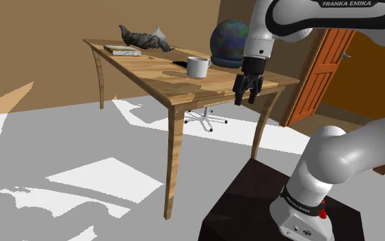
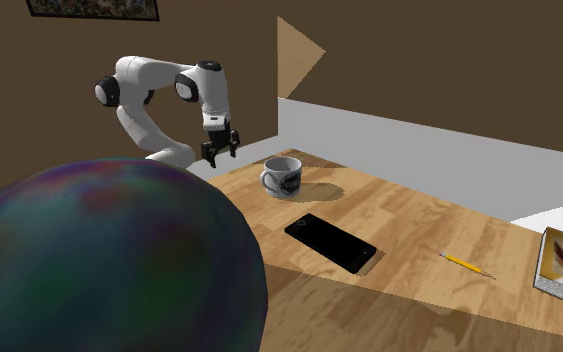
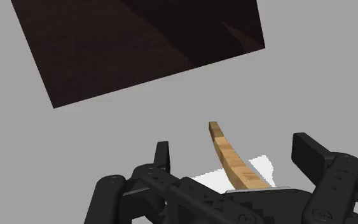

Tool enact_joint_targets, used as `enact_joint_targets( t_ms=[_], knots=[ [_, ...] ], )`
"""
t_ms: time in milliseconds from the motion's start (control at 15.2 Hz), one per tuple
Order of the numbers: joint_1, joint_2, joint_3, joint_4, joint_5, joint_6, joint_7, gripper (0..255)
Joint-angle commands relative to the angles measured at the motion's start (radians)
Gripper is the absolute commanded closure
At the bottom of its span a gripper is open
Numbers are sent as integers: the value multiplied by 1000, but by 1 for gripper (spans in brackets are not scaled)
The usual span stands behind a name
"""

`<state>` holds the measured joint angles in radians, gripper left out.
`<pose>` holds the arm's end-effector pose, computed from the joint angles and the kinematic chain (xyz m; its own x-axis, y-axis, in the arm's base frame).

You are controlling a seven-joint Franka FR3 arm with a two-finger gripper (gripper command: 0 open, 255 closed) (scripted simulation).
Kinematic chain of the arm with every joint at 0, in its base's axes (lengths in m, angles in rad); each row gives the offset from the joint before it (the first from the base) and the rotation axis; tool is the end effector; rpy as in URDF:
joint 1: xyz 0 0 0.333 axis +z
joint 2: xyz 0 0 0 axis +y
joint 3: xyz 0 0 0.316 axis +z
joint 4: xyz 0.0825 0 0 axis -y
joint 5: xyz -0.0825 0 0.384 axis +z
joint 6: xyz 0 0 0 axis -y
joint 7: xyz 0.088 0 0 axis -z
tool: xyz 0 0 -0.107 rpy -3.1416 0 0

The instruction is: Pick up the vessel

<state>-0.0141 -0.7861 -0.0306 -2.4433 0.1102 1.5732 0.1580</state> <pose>0.3033 -0.0038 0.5505 0.9764 -0.1894 -0.1037 -0.2011 -0.9727 -0.1162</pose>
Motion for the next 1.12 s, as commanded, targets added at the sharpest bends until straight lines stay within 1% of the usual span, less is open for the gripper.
enact_joint_targets(
  t_ms=[0, 264, 528, 792, 1056],
  knots=[
    [0, 0, 0, 0, 0, 0, 0, 0],
    [-6, 152, 6, 131, -22, 39, 6, 0],
    [-12, 297, 12, 277, -45, 57, 17, 0],
    [-18, 439, 18, 439, -70, 55, 29, 0],
    [-23, 582, 22, 622, -97, 34, 43, 0]
  ],
)
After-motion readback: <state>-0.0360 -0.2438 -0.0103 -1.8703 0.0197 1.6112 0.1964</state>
